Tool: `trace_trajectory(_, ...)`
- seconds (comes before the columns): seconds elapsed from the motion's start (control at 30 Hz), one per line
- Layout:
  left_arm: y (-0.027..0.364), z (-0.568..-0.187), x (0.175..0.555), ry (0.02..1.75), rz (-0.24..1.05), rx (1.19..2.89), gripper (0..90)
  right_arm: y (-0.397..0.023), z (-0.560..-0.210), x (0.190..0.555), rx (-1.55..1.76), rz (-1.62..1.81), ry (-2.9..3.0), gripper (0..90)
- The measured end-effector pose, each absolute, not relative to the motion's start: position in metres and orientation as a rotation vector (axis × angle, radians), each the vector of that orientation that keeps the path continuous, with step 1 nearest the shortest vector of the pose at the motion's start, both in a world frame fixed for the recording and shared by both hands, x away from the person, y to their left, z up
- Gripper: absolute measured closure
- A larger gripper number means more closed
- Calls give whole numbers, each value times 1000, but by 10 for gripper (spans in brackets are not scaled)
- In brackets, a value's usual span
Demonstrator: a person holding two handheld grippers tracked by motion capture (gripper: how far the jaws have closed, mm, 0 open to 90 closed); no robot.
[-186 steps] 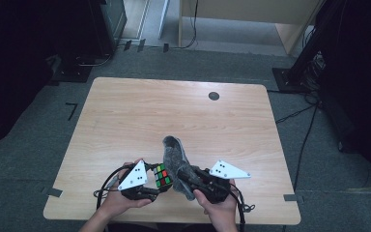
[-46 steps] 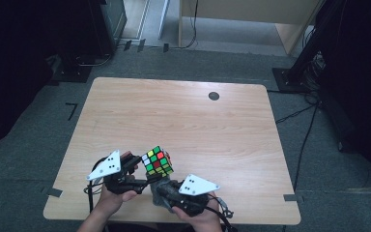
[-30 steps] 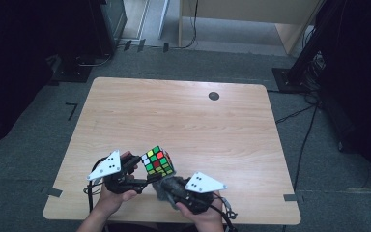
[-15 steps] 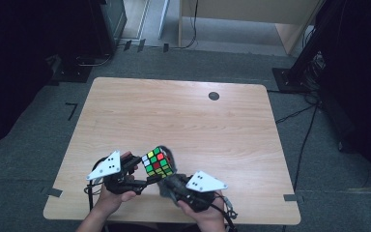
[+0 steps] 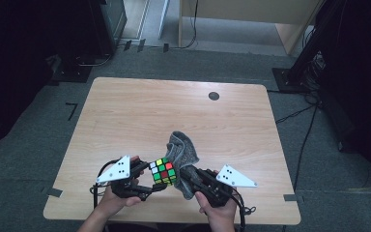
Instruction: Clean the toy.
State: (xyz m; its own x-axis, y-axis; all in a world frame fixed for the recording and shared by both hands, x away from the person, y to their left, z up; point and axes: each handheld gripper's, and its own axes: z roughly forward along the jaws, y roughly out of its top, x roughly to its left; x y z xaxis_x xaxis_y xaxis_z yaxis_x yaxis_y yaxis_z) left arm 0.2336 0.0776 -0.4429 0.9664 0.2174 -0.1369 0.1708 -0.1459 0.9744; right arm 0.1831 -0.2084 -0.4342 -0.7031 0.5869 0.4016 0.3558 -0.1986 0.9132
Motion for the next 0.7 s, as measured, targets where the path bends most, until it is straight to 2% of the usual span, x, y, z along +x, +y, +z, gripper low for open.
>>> trace_trajectory(0.13, 82, -442, 236, 302, 43, 1704, 340, -207, -444, 189, 1190, 1950, 1926, 723)
trace_trajectory(0.37, 76, -446, 235, 295, 56, 1755, 341, -211, -424, 179, 1119, 2028, 1835, 721)
trace_trajectory(0.6, 82, -436, 236, 306, 34, 1696, 341, -202, -444, 182, 1264, 1925, 1879, 725)
trace_trajectory(0.7, 83, -439, 237, 311, 32, 1704, 341, -205, -439, 181, 1258, 1949, 1852, 723)
